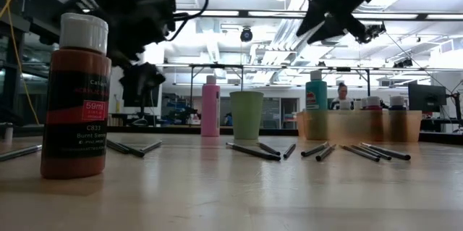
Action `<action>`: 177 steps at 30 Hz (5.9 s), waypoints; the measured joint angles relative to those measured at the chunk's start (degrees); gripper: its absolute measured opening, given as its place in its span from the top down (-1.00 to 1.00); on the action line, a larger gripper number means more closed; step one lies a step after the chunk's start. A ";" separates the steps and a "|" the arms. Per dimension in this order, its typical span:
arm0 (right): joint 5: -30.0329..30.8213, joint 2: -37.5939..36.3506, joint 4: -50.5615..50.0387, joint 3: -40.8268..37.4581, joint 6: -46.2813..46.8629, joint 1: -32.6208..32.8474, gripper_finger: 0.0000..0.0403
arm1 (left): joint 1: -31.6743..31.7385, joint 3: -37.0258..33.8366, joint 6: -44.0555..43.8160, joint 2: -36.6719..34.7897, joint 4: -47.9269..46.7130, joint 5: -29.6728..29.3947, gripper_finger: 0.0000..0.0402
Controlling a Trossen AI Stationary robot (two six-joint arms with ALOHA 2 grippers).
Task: Pick & Place Paint Supplies
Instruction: Put the small brown paint bottle into the orange bin
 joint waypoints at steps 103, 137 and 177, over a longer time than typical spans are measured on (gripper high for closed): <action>0.99 11.66 14.95 0.00 4.66 34.79 0.05 | -21.22 34.26 -34.47 21.61 15.03 -36.56 0.40; -7.11 13.96 24.64 0.20 -0.49 34.85 0.05 | -20.96 34.36 -34.32 21.82 9.63 -37.49 0.40; 1.45 20.86 33.73 -0.02 -5.65 34.85 0.05 | -21.18 34.36 -34.92 21.65 9.63 -37.00 0.40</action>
